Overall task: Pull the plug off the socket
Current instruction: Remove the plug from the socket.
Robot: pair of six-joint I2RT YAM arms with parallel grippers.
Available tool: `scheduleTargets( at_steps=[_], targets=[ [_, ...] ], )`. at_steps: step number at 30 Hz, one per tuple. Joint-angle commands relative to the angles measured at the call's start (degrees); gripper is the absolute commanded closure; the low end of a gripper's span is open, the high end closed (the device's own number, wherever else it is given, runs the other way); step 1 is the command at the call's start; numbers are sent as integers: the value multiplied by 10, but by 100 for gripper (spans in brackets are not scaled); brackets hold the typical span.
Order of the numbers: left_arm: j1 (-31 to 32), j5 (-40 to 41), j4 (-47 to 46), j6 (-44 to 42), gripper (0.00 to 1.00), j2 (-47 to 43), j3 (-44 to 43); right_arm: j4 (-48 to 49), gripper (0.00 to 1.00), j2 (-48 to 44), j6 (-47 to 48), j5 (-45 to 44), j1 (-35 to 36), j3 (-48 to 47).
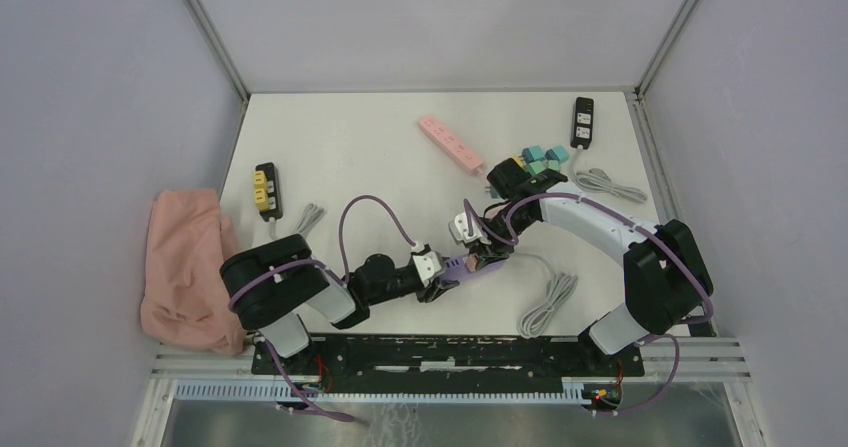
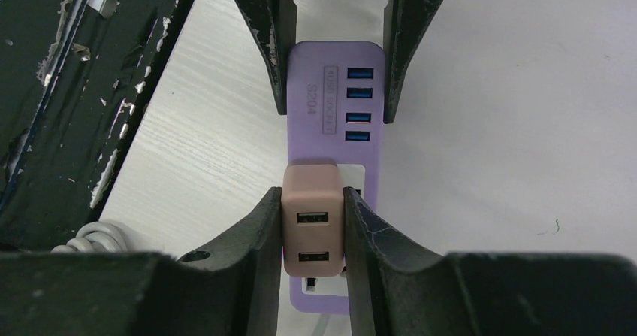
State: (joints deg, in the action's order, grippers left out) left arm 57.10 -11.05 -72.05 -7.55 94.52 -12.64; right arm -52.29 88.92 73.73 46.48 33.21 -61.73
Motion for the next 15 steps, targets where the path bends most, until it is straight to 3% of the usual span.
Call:
scheduleTargets(
  at_steps=[1, 4, 9, 15],
  targets=[
    [1, -3, -38, 8, 74, 6, -9, -14, 100, -14, -1, 43, -1, -10],
    [2, -1, -29, 7, 96, 0, -8, -19, 100, -15, 4, 53, -1, -8],
    [1, -6, 12, 6, 97, -1, -25, 14, 100, -10, -48, 120, 4, -2],
    [1, -12, 13, 10, 97, 0, -27, 86, 100, -8, -157, 71, -5, -13]
  ],
)
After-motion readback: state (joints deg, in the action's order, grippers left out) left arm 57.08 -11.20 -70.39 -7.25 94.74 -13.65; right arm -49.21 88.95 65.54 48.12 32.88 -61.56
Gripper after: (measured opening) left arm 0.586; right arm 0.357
